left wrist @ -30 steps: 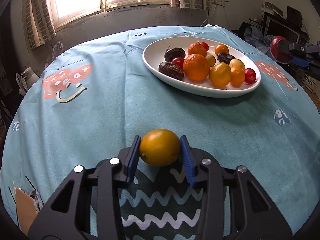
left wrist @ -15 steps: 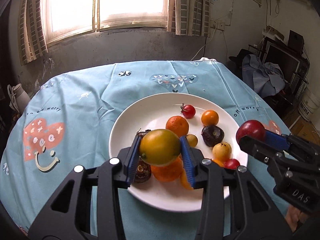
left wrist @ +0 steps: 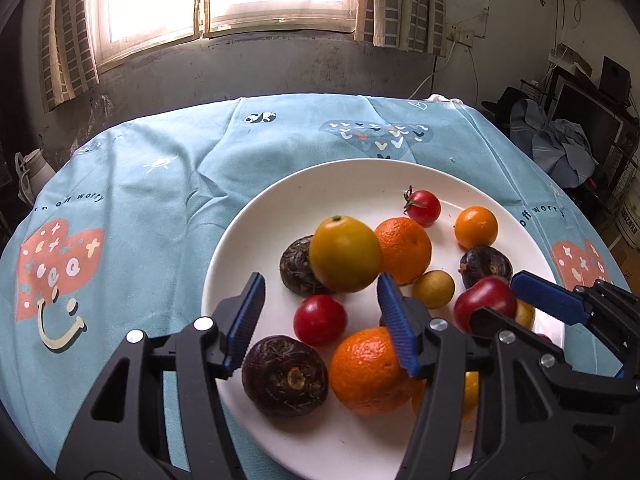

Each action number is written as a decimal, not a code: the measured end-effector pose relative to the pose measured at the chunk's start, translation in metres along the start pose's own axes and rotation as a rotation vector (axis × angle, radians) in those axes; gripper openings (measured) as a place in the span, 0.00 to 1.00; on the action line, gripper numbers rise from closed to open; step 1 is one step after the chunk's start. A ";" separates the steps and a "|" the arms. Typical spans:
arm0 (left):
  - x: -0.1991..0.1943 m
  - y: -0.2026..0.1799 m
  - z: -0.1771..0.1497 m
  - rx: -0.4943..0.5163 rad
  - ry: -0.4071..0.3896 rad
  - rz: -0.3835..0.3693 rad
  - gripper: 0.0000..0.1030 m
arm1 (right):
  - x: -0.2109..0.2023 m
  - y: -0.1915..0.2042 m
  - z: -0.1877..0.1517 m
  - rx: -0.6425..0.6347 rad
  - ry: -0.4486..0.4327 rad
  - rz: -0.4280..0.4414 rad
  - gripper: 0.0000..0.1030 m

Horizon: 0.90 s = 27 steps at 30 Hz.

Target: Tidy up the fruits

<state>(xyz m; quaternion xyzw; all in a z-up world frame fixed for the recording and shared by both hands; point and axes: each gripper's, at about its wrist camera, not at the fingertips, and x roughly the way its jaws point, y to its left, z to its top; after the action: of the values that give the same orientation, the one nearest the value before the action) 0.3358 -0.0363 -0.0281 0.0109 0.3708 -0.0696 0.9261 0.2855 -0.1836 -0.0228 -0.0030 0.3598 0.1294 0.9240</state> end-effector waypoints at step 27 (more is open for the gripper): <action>-0.147 0.013 -0.097 -0.036 -0.119 0.089 0.98 | -0.128 0.040 -0.068 0.008 -0.215 -0.189 0.99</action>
<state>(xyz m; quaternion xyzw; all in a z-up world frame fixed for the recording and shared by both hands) 0.1658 0.0017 0.0020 0.0066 0.3156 -0.0222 0.9486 0.1397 -0.1820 0.0155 -0.0192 0.2572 0.0400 0.9653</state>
